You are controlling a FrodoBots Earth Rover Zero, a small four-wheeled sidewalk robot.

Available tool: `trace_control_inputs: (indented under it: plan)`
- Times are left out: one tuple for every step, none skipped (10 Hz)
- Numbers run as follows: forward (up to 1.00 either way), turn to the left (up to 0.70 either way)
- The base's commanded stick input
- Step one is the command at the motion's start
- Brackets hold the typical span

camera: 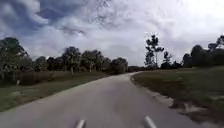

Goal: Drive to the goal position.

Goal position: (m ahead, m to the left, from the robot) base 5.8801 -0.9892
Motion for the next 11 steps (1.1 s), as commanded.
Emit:
trace_control_inputs:
  plan:
    - [0.69,0.03]
    - [0.69,0.03]
    - [0.69,0.03]
    - [0.69,0.03]
    - [0.69,0.03]
    - [0.69,0.06]
    - [0.69,0.29]
    - [0.69,0.34]
    - [0.69,0.34]
    - [0.69,0.34]
    - [0.69,0.34]
